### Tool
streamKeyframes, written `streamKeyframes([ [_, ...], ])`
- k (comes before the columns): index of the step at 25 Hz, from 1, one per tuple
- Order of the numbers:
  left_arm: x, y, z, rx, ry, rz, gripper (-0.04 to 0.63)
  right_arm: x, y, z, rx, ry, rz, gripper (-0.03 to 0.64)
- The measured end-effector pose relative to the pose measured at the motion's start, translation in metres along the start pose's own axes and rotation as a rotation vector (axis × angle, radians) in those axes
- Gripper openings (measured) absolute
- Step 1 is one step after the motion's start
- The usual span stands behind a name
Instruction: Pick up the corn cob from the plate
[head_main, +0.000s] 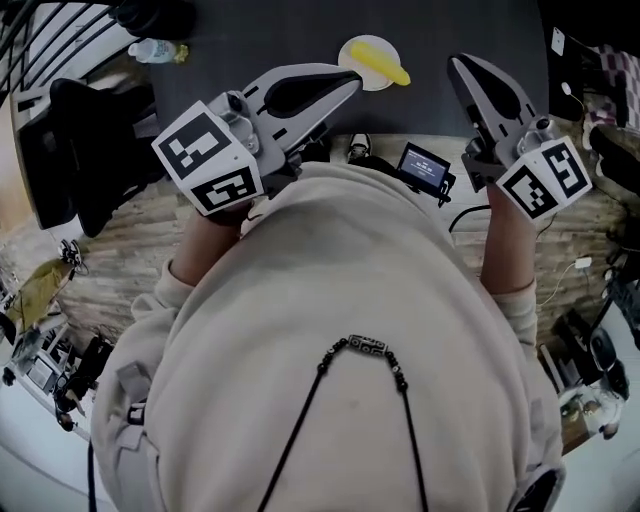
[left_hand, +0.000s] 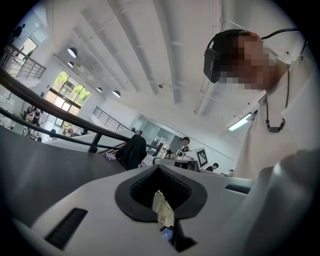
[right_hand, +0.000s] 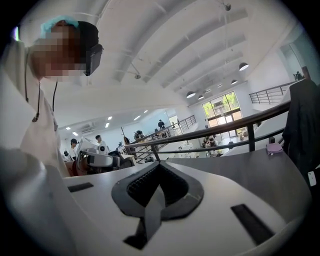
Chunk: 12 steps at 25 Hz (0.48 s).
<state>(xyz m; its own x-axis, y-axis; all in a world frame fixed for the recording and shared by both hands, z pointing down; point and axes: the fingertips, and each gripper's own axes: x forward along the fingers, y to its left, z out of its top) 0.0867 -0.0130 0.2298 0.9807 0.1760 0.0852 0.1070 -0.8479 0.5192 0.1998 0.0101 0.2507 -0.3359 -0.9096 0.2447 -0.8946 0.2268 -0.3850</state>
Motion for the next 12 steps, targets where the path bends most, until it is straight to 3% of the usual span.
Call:
streamKeyframes([
  [10, -0.045, 0.011, -0.02, -0.084, -0.068, 0.126, 0.003, 0.041, -0.026, -0.034, -0.107, 0.171, -0.047, 0.014],
  [11, -0.049, 0.011, -0.022, -0.086, -0.074, 0.135, 0.003, 0.045, -0.027, -0.038, -0.109, 0.184, -0.038, 0.028],
  [12, -0.053, 0.01, -0.024, -0.088, -0.08, 0.144, 0.003, 0.049, -0.027, -0.042, -0.11, 0.197, -0.026, 0.112],
])
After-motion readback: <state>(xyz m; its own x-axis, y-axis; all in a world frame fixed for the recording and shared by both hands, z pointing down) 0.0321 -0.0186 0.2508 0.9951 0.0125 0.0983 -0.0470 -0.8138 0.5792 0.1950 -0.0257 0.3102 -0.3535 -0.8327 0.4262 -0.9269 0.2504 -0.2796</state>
